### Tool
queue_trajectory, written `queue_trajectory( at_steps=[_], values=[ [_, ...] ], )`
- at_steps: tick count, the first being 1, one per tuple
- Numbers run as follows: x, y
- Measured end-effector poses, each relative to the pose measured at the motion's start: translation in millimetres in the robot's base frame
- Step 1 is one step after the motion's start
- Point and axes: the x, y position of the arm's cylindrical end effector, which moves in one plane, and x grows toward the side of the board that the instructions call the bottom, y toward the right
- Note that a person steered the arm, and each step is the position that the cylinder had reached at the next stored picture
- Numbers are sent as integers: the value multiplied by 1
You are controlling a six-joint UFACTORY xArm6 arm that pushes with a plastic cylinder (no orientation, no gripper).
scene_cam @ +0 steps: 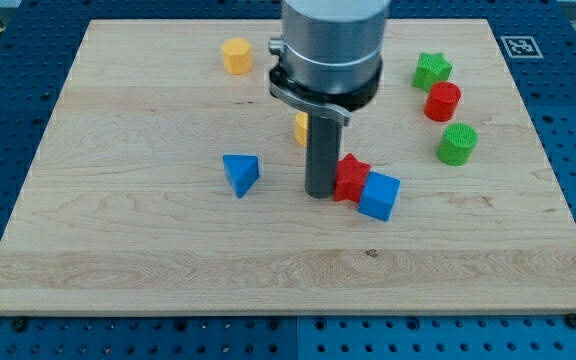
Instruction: Push the red star and blue cube slightly right
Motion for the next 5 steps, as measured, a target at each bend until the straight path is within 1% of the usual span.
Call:
queue_trajectory(
  at_steps=[2,3,4,5],
  values=[
    [6,43],
    [6,43],
    [13,10],
    [9,-5]
  ],
)
